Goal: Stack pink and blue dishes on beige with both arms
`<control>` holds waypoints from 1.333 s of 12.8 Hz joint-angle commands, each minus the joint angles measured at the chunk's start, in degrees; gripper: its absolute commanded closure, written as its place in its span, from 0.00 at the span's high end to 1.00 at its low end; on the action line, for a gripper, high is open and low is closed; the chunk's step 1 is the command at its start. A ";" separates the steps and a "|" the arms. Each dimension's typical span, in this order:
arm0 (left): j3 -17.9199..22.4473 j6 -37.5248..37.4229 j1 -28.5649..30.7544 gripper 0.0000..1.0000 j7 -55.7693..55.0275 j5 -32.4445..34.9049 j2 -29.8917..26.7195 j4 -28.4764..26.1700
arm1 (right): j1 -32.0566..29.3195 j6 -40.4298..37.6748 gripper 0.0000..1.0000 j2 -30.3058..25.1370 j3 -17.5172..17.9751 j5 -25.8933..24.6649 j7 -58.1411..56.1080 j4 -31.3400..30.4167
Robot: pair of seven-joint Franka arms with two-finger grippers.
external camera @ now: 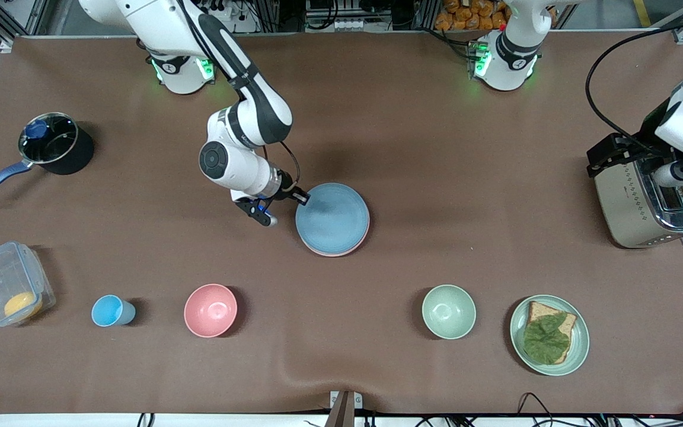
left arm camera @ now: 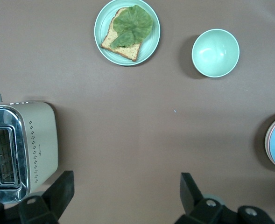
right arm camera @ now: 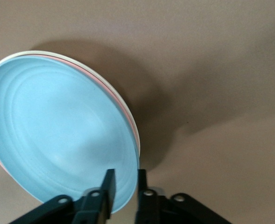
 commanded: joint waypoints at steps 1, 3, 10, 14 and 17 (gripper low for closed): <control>0.79 -1.38 -0.83 1.00 1.43 0.12 -1.51 -0.90 | -1.29 -6.95 1.00 -5.07 -1.55 1.28 0.07 -0.14; 1.05 -1.30 -1.09 1.00 1.60 0.47 -1.51 -0.90 | -4.53 -16.08 1.00 -10.07 -4.36 -1.43 -1.85 0.30; 6.68 -2.35 -4.78 1.00 2.66 0.04 -2.31 -0.73 | -22.46 -44.07 1.00 -15.71 -9.21 -26.29 -30.21 16.47; 6.86 -4.36 -4.87 1.00 3.27 -0.05 -2.92 -0.81 | -27.31 -46.79 1.00 -24.31 -9.73 -32.82 -46.92 17.26; 6.86 -6.56 -4.96 1.00 3.54 -0.05 -4.06 -1.34 | -32.91 -51.88 1.00 -30.48 -7.64 -35.99 -57.29 19.71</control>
